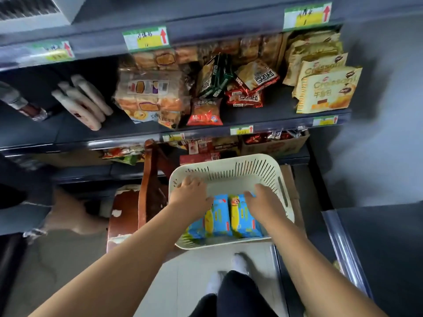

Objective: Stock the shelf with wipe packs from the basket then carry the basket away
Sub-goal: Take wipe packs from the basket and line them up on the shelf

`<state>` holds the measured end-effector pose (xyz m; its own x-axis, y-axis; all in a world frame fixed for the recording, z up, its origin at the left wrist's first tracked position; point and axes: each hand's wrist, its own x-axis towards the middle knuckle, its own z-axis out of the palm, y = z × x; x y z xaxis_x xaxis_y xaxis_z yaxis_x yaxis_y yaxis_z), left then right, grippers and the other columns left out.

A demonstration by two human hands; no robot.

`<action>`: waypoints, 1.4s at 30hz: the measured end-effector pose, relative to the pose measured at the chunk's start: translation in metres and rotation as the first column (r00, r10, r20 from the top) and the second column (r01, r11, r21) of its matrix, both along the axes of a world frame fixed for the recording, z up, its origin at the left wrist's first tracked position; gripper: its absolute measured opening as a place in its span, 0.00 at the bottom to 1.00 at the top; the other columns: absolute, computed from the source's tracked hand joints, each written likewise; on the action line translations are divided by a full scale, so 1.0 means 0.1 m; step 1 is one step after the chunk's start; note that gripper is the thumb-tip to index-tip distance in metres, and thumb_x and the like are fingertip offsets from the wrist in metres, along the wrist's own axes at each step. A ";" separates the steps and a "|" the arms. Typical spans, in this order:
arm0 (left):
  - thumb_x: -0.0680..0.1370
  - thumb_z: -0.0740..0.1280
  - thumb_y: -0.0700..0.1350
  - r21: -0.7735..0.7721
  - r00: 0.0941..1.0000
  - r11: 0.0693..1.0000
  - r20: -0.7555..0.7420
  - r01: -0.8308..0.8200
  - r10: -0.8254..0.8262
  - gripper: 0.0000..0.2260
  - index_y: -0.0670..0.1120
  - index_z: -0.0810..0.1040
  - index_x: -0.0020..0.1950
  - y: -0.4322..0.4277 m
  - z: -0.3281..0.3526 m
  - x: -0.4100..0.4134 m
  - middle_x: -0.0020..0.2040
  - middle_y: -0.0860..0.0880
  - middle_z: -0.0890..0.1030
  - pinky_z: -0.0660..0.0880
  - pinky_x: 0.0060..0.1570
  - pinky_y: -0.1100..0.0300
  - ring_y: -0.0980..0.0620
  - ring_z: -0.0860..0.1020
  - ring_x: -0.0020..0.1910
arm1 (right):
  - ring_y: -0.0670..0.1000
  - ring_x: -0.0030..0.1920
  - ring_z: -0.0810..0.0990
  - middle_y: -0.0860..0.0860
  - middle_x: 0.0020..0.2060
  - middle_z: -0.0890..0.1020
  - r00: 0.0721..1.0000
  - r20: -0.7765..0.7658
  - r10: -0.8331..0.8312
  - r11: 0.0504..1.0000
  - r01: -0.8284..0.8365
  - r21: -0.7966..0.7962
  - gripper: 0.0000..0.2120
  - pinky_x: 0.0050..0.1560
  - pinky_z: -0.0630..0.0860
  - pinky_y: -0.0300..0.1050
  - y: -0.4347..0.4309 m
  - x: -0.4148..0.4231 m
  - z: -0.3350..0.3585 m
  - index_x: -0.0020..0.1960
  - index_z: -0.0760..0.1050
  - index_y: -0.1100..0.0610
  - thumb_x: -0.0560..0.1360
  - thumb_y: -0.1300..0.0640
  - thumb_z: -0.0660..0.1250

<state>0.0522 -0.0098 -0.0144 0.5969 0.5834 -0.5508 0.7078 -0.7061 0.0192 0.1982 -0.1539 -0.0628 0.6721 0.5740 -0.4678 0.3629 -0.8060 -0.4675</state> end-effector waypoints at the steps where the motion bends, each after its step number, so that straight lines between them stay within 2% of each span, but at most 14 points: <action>1: 0.82 0.60 0.59 -0.008 1.000 1.000 -0.012 0.003 -0.003 0.25 0.47 0.68 0.75 -0.03 -0.11 0.05 0.75 0.47 0.69 0.66 0.71 0.46 0.44 0.63 0.76 | 0.59 0.54 0.79 0.57 0.55 0.80 1.000 -0.004 -0.017 0.999 0.017 -0.047 0.19 0.49 0.74 0.49 -0.01 -0.01 -0.12 0.58 0.75 0.59 0.82 0.44 0.60; 4: 0.80 0.65 0.51 0.049 0.999 0.999 -0.037 0.012 -0.010 0.18 0.48 0.74 0.69 -0.10 -0.43 0.14 0.69 0.46 0.76 0.66 0.70 0.47 0.42 0.72 0.70 | 0.60 0.56 0.81 0.55 0.54 0.83 0.998 0.038 -0.039 0.981 0.046 -0.188 0.16 0.47 0.71 0.47 -0.01 -0.05 -0.39 0.56 0.79 0.57 0.81 0.45 0.62; 8: 0.78 0.66 0.44 0.038 0.999 0.999 -0.032 -0.022 0.023 0.15 0.48 0.74 0.65 -0.15 -0.84 0.22 0.64 0.46 0.78 0.69 0.65 0.48 0.42 0.74 0.66 | 0.59 0.53 0.83 0.53 0.45 0.82 0.999 0.050 -0.010 0.969 0.022 -0.245 0.13 0.44 0.72 0.45 0.06 -0.07 -0.67 0.52 0.82 0.55 0.78 0.50 0.62; 12: 0.77 0.73 0.53 -0.019 1.000 1.000 -0.024 -0.010 0.009 0.23 0.50 0.71 0.68 -0.09 -1.14 0.25 0.65 0.47 0.78 0.71 0.62 0.47 0.42 0.75 0.66 | 0.58 0.59 0.82 0.53 0.56 0.84 0.991 0.127 0.049 0.952 -0.008 -0.304 0.13 0.49 0.74 0.47 0.16 -0.13 -0.75 0.60 0.81 0.55 0.82 0.53 0.61; 16: 0.73 0.75 0.61 -0.021 0.999 0.999 -0.045 0.030 -0.031 0.26 0.50 0.75 0.66 0.01 -1.23 0.26 0.63 0.47 0.76 0.71 0.62 0.47 0.43 0.73 0.65 | 0.55 0.59 0.80 0.52 0.55 0.82 0.974 0.206 0.092 0.947 -0.022 -0.321 0.12 0.48 0.72 0.46 0.13 -0.26 -0.77 0.60 0.79 0.56 0.81 0.56 0.61; 19: 0.74 0.74 0.62 -0.013 0.998 0.998 -0.035 0.060 -0.061 0.26 0.50 0.75 0.65 0.03 -1.26 0.22 0.63 0.48 0.76 0.70 0.63 0.47 0.44 0.72 0.65 | 0.56 0.59 0.75 0.53 0.56 0.79 0.951 0.286 0.115 0.969 -0.045 -0.242 0.14 0.53 0.73 0.49 0.03 -0.35 -0.76 0.58 0.76 0.57 0.74 0.54 0.67; 22: 0.73 0.76 0.59 -0.058 1.000 0.998 0.014 -0.024 0.025 0.24 0.49 0.75 0.63 0.04 -1.27 0.16 0.61 0.49 0.77 0.71 0.60 0.48 0.44 0.73 0.65 | 0.55 0.59 0.73 0.52 0.57 0.76 0.928 0.311 0.204 0.958 -0.124 -0.257 0.16 0.54 0.72 0.49 0.03 -0.38 -0.73 0.59 0.75 0.57 0.72 0.56 0.68; 25: 0.72 0.77 0.59 -0.059 0.995 0.995 0.058 -0.081 0.085 0.24 0.49 0.75 0.60 0.05 -1.23 0.14 0.58 0.49 0.79 0.73 0.51 0.51 0.45 0.76 0.60 | 0.56 0.58 0.76 0.53 0.56 0.77 0.946 0.258 0.194 0.966 -0.139 -0.216 0.18 0.50 0.72 0.48 0.06 -0.36 -0.69 0.62 0.72 0.57 0.74 0.58 0.69; 29: 0.70 0.80 0.55 -0.168 0.969 0.964 0.105 -0.205 0.224 0.22 0.49 0.74 0.54 0.12 -1.17 0.12 0.50 0.49 0.80 0.72 0.42 0.55 0.44 0.78 0.49 | 0.60 0.51 0.80 0.50 0.46 0.76 0.987 -0.080 0.139 0.989 -0.142 -0.033 0.24 0.40 0.66 0.46 0.04 -0.31 -0.72 0.70 0.66 0.52 0.75 0.62 0.66; 32: 0.70 0.80 0.52 -0.252 0.941 0.937 0.171 -0.244 0.291 0.17 0.48 0.78 0.52 0.20 -1.09 0.06 0.49 0.49 0.79 0.70 0.41 0.56 0.44 0.78 0.49 | 0.59 0.51 0.80 0.48 0.45 0.78 0.985 -0.170 0.042 0.998 -0.032 0.060 0.21 0.41 0.68 0.46 -0.01 -0.29 -0.73 0.68 0.72 0.50 0.76 0.61 0.65; 34: 0.70 0.80 0.50 -0.341 0.883 0.884 0.232 -0.318 0.408 0.16 0.47 0.82 0.54 0.25 -1.01 0.01 0.47 0.50 0.80 0.73 0.42 0.56 0.46 0.80 0.48 | 0.57 0.49 0.81 0.50 0.48 0.83 0.972 -0.160 -0.172 0.973 0.193 0.127 0.14 0.43 0.73 0.48 -0.05 -0.24 -0.69 0.61 0.77 0.52 0.76 0.58 0.67; 36: 0.68 0.81 0.50 -0.454 0.764 0.786 0.290 -0.420 0.576 0.14 0.48 0.83 0.50 0.30 -0.88 -0.04 0.44 0.49 0.84 0.79 0.46 0.52 0.47 0.82 0.44 | 0.55 0.46 0.82 0.49 0.48 0.84 0.924 -0.216 -0.315 0.900 0.363 0.240 0.10 0.43 0.78 0.48 -0.12 -0.18 -0.53 0.56 0.80 0.50 0.75 0.56 0.69; 39: 0.71 0.81 0.42 -0.651 0.501 0.595 0.358 -0.471 0.788 0.09 0.45 0.83 0.46 0.27 -0.53 -0.07 0.38 0.45 0.84 0.83 0.46 0.47 0.46 0.83 0.37 | 0.46 0.44 0.82 0.44 0.45 0.83 0.870 -0.319 -0.377 0.780 0.484 0.398 0.10 0.36 0.76 0.38 -0.23 -0.07 -0.11 0.53 0.80 0.45 0.76 0.57 0.69; 42: 0.75 0.77 0.36 -0.827 0.253 0.419 0.344 -0.374 0.904 0.08 0.41 0.84 0.54 0.15 -0.06 -0.11 0.44 0.41 0.87 0.84 0.49 0.46 0.42 0.86 0.43 | 0.47 0.46 0.84 0.42 0.46 0.85 0.837 -0.381 -0.393 0.670 0.544 0.504 0.14 0.48 0.82 0.50 -0.30 0.01 0.42 0.52 0.82 0.37 0.73 0.55 0.68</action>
